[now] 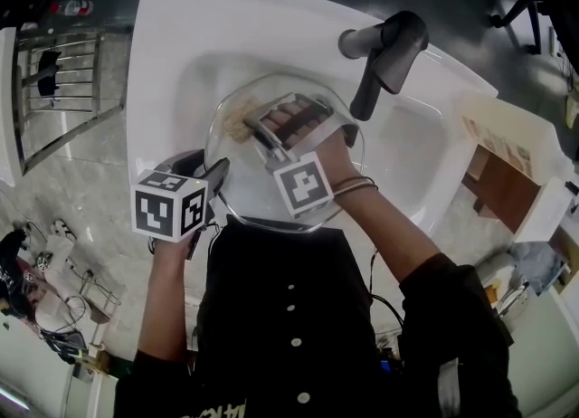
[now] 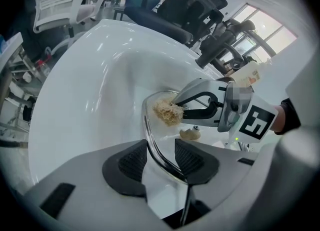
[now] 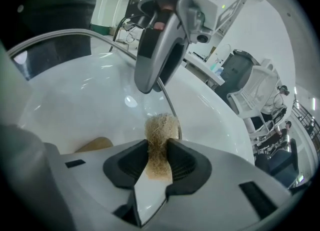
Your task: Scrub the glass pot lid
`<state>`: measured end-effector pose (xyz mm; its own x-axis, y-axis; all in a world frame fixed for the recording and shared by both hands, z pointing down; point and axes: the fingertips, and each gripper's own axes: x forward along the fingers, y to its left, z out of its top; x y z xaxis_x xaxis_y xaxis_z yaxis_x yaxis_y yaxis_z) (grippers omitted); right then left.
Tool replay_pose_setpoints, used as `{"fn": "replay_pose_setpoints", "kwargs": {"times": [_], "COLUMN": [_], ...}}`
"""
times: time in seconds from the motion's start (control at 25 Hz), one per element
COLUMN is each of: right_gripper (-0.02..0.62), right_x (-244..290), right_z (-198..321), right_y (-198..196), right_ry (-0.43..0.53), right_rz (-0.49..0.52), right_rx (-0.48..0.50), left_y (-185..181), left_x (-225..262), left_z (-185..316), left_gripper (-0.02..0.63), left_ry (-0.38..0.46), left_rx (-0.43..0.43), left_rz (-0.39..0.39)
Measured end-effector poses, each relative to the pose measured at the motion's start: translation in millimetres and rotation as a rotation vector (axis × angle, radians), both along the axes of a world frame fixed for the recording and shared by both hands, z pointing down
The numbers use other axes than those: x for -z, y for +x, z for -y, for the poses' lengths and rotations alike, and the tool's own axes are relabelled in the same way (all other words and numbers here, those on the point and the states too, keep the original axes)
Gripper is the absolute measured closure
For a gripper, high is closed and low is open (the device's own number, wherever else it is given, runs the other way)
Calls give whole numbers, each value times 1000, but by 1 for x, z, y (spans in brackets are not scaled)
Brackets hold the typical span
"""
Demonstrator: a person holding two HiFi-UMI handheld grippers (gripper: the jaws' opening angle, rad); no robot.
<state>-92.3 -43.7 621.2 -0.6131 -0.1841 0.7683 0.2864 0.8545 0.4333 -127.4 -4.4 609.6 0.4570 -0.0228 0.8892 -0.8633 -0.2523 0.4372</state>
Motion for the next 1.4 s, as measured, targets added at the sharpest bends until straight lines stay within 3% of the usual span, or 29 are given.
{"fn": "replay_pose_setpoints", "kwargs": {"times": [1.4], "right_gripper": [466], "right_x": [1], "right_z": [-62], "right_y": [168], "right_ry": [-164], "right_rz": [-467], "right_rx": [179], "left_y": [0], "left_x": [-1], "left_z": [-1], "left_gripper": [411], "left_ry": [9], "left_rx": [-1], "left_rz": [-3]}}
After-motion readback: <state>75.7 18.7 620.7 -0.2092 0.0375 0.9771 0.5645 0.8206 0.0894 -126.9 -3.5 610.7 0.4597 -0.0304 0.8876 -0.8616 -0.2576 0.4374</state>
